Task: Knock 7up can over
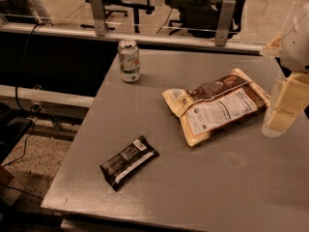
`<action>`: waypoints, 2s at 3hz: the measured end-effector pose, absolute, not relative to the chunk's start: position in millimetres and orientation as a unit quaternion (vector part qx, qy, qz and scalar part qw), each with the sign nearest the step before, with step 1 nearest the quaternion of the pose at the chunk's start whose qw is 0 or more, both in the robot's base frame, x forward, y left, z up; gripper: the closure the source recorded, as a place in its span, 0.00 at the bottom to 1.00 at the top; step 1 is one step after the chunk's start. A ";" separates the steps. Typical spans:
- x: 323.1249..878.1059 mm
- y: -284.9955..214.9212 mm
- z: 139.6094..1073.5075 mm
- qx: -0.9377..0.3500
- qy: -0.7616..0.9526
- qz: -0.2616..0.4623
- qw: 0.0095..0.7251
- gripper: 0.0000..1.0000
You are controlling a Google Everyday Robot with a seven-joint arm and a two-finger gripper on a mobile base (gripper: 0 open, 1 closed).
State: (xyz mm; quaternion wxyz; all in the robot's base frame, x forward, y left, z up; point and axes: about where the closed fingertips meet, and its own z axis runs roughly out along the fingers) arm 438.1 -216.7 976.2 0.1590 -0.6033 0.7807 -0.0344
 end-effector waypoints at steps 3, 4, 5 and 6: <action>491.8 -205.1 982.0 -0.579 0.786 -0.023 0.216 0.00; 541.5 -190.7 977.8 -0.569 0.783 -0.004 0.252 0.00; 588.3 -172.3 969.8 -0.561 0.778 0.021 0.282 0.00; 632.1 -139.5 962.1 -0.565 0.764 0.052 0.308 0.00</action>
Offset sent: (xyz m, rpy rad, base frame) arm 0.0414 0.0058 0.0081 0.1061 -0.0642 -0.0466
